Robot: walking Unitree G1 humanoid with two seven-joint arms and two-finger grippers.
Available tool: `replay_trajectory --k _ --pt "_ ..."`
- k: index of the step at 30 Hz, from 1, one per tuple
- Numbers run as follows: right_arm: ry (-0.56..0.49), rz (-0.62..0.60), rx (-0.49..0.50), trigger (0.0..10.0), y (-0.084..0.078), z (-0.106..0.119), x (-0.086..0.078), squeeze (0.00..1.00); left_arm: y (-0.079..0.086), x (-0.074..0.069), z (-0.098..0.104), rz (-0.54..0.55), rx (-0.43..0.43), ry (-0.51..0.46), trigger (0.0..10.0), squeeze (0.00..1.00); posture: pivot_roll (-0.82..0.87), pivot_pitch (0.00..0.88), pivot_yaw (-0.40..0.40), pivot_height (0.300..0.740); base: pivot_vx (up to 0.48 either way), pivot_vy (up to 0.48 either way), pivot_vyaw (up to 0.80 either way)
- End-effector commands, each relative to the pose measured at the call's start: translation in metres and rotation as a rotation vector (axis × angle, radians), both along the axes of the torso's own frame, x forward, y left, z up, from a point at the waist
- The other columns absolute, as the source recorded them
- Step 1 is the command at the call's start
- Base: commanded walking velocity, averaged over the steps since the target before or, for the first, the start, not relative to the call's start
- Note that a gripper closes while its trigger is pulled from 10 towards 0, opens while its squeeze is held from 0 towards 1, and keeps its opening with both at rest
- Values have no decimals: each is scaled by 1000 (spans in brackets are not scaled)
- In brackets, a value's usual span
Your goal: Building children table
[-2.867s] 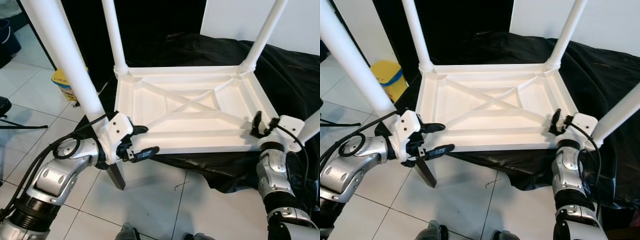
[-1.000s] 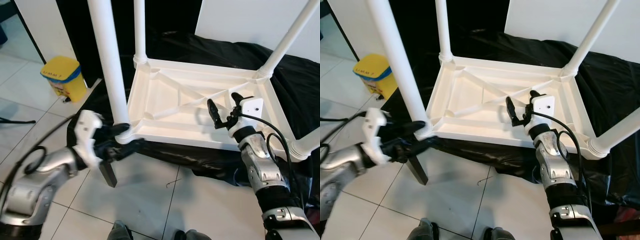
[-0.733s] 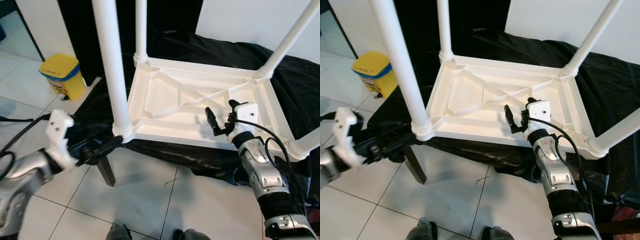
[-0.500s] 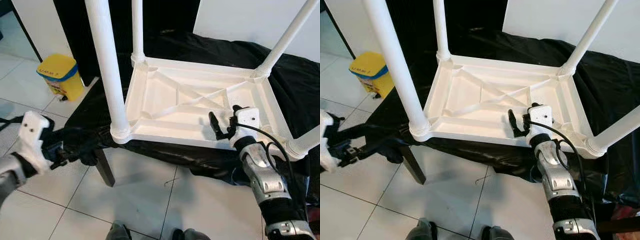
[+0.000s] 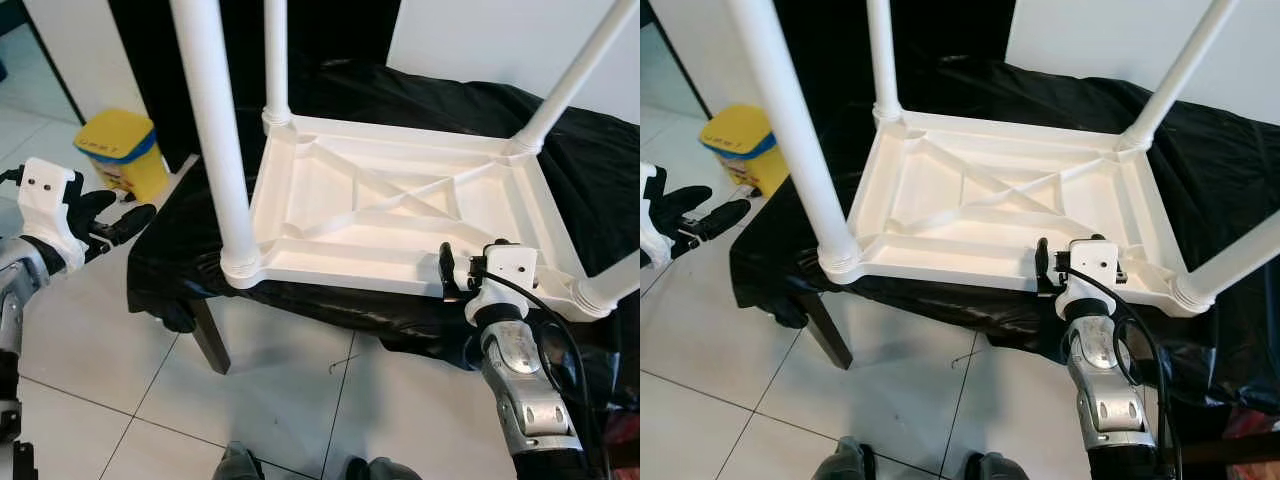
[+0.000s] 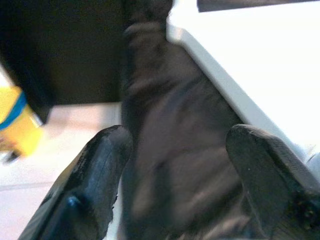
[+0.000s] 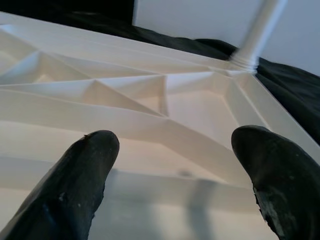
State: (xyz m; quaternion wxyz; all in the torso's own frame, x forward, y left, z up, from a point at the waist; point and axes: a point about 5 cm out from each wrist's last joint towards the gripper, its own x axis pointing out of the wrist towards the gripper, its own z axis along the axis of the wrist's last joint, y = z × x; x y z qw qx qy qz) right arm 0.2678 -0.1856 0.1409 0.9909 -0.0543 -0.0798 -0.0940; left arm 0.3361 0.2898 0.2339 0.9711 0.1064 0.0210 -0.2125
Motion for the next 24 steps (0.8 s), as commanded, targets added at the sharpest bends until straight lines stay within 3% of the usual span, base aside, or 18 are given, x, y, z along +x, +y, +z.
replay_trajectory --k 1,3,9,12,15,17,18,21,24 --pt "22 -50 -7 10000 -2 -4 -6 0 -1 10 -6 66 19 -11 10000 0 50 155 -48 740 0 0 0" --pt "44 -112 2 10000 -3 -9 -18 0 -15 26 -2 63 -16 -50 10000 0 18 156 -34 740 0 0 0" --pt "52 -164 -3 10000 -5 -15 -31 0 -32 39 2 38 -63 -75 10000 0 0 156 -26 740 0 0 0" --pt "14 -280 12 10000 -18 -19 -52 0 -53 49 5 -11 -108 -102 10000 0 -46 157 -3 740 0 0 0" --pt "8 -315 14 10000 -23 -20 -58 0 -59 51 6 -31 -124 -109 10000 0 -46 157 -3 740 0 0 0" --pt "31 -386 30 10000 -32 -25 -70 0 -73 53 6 -92 -161 -114 10000 0 -73 159 9 740 0 0 0" --pt "31 -386 30 10000 -32 -25 -70 0 -73 53 6 -92 -161 -114 10000 0 -73 159 9 740 0 0 0" --pt "70 -424 69 10000 -35 -32 -79 0 -93 54 4 -189 -183 -116 10000 0 -83 160 15 740 0 0 0" --pt "70 -424 69 10000 -35 -32 -79 0 -93 54 4 -189 -183 -116 10000 0 -83 160 15 740 0 0 0"
